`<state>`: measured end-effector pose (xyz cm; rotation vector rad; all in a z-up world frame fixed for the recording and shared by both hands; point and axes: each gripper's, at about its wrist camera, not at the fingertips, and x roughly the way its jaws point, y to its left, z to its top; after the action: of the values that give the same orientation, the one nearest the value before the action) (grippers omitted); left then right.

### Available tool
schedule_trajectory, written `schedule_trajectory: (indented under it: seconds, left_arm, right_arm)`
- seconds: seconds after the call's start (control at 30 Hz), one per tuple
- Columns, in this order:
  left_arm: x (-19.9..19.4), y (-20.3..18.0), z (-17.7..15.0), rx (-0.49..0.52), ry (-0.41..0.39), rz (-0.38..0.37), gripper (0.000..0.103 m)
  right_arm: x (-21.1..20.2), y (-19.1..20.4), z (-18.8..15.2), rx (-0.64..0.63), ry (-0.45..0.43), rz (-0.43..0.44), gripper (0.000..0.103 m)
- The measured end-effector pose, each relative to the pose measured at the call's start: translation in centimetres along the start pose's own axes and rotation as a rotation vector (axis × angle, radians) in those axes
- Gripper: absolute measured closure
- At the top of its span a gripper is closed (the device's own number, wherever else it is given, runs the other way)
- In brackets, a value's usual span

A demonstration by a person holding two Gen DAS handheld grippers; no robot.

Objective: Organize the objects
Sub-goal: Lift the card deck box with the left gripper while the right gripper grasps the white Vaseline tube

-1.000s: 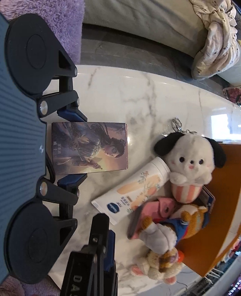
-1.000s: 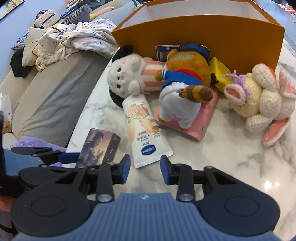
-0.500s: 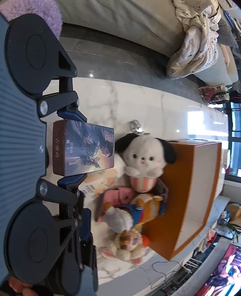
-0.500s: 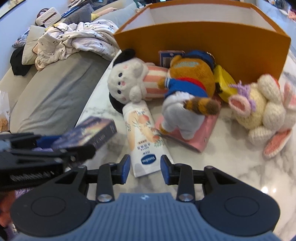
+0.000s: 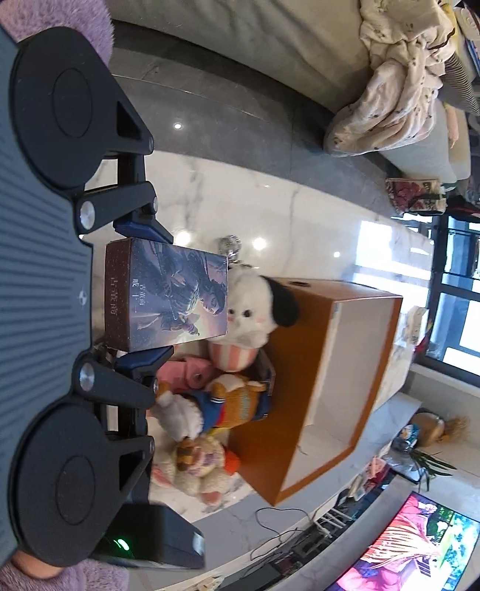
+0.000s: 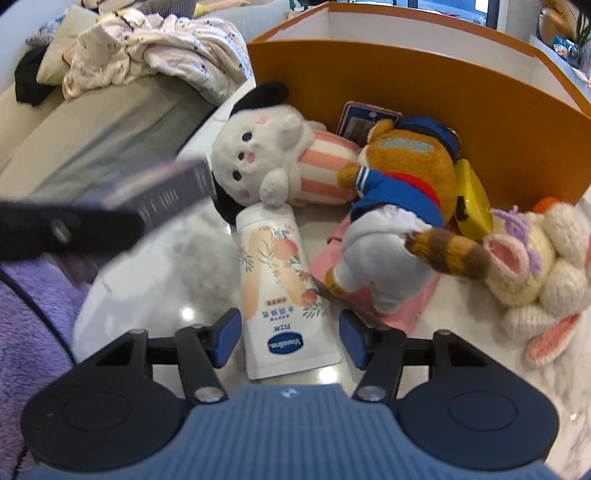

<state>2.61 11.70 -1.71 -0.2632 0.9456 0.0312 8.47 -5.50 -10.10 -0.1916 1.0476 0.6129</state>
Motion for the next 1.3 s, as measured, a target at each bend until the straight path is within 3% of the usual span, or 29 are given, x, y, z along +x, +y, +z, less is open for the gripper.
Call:
schedule_trajectory:
  seconds: [0.1,0.2,0.23,0.43,0.63,0.67,0.7,0.73,0.83,0.9,1.0,1.07,1.1,1.2,1.3]
  left_arm:
    - [-0.6,0.1,0.4,-0.005,-0.023,-0.005,0.037]
    - [-0.9,0.0,0.8,-0.007,-0.043,-0.01,0.037]
    - [-1.0,-0.1,0.9,-0.007,-0.047,-0.012,0.037]
    - [-1.7,-0.4,1.4,-0.008,-0.074,-0.03,0.037]
    - [-2.0,-0.8,2.1,-0.006,-0.099,-0.043,0.037]
    - [-2.0,-1.0,2.2,-0.005,-0.101,-0.047,0.037]
    - [-1.9,-1.2,2.3,-0.003,-0.103,-0.05,0.037]
    - [-1.9,-1.5,2.3,0.001,-0.104,-0.053,0.037]
    - [-1.6,-2.0,2.4,0.013,-0.1,-0.067,0.037]
    - [-1.4,-2.3,2.3,0.021,-0.094,-0.07,0.037]
    - [-0.8,-2.4,2.1,0.029,-0.073,-0.056,0.037]
    - [-0.5,-2.3,1.8,0.031,-0.062,-0.042,0.037]
    - [-0.4,-2.1,1.7,0.028,-0.058,-0.039,0.037]
    - [-0.5,-1.4,1.5,0.018,-0.053,-0.035,0.037]
    - [-0.8,-0.8,1.6,0.007,-0.061,-0.032,0.037]
  right_arm:
    - [0.4,0.9,-0.2,-0.06,-0.005,-0.021,0.031]
    - [0.6,1.9,-0.6,-0.141,-0.019,-0.086,0.041]
    - [0.5,1.9,-0.6,-0.141,-0.024,-0.077,0.045]
    - [-0.1,1.3,-0.7,-0.116,-0.022,-0.057,0.046]
    - [-3.7,-0.6,0.1,0.0,-0.092,0.043,0.049]
    - [-4.3,-0.8,0.2,0.007,-0.106,0.06,0.089]
    - [-4.6,-1.0,0.4,0.033,-0.11,0.078,0.088]
    - [-5.0,-1.1,0.8,0.06,-0.116,0.077,0.095]
    - [-5.3,-1.5,1.1,0.066,-0.135,0.038,0.097]
    - [-5.1,-1.8,1.0,0.081,-0.126,0.034,0.097]
    - [-4.7,-2.0,0.6,0.093,-0.092,0.089,0.087]
    - [-4.0,-1.6,0.2,0.111,-0.068,0.127,0.055]
    - [-3.0,-1.4,0.2,0.13,-0.056,0.144,0.051]
    - [-0.9,-0.8,0.2,0.19,0.007,0.151,0.047]
    - [0.3,-0.2,0.3,0.252,0.016,0.123,0.043]
